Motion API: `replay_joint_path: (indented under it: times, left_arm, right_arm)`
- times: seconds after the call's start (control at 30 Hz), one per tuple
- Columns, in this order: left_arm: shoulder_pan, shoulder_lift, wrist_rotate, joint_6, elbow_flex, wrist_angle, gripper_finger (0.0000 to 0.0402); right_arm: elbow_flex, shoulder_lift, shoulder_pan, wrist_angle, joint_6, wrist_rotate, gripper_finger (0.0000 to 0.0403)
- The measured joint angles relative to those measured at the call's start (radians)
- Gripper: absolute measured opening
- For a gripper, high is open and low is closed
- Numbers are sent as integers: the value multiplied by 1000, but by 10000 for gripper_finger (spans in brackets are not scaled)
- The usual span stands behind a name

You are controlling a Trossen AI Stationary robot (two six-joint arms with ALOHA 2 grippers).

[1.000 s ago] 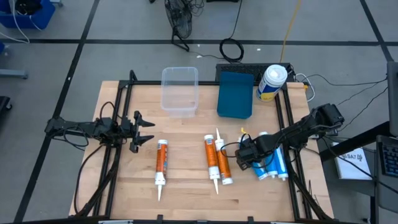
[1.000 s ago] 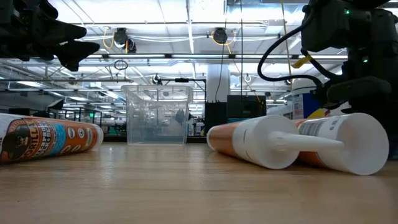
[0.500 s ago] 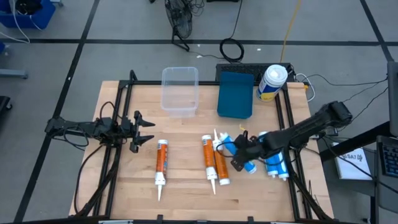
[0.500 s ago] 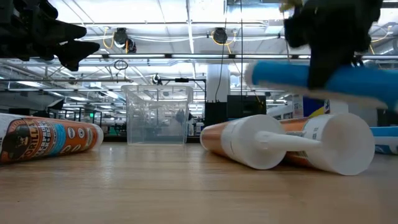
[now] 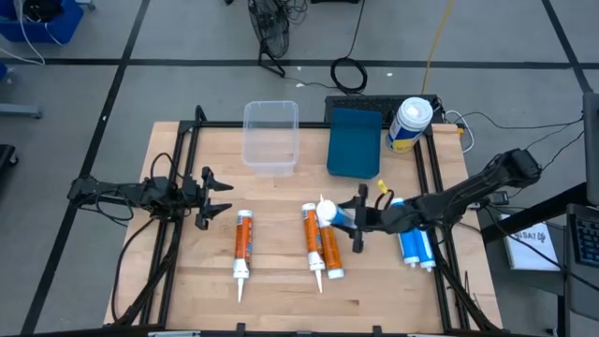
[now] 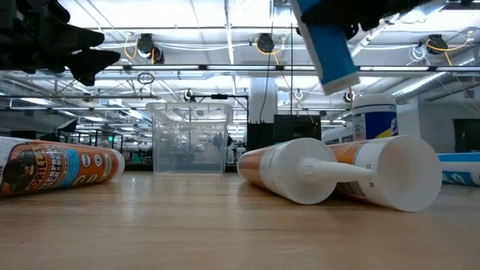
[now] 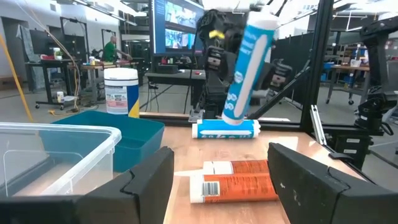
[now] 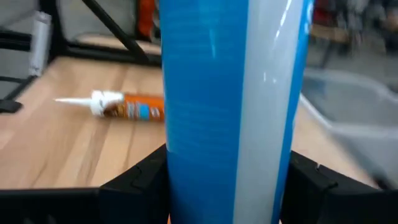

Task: Pick & place silicon tubes, Sealant and Lysol wipes
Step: Put the left blue sealant into the transparent bin

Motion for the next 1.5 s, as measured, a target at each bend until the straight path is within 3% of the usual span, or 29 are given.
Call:
replay_joint_path:
  times: [0.13, 0.23, 0.43, 0.97, 1.13, 1.33, 1.5]
  left_arm:
    - [0, 0, 0, 0, 0, 0, 255]
    - [0, 0, 0, 0, 0, 0, 255]
    - [0, 0, -4, 40, 0, 6, 255]
    - [0, 0, -27, 47, 0, 77, 255]
    - [0, 0, -128, 92, 0, 75, 255]
    - [0, 0, -189, 107, 0, 74, 255]
    - [0, 0, -194, 53, 0, 73, 255]
  right_arm:
    - [-102, 2, -31, 271, -110, -68, 201]
    - [-153, 1, -53, 360, -141, -109, 201]
    - [-180, 2, -96, 384, -143, -187, 201]
    - [-180, 0, -219, 414, -68, -204, 201]
    - [-178, 0, -331, 440, -39, -484, 201]
    - [-117, -30, -564, 341, 1, -814, 201]
    - [-59, -204, -711, 2, -19, -824, 201]
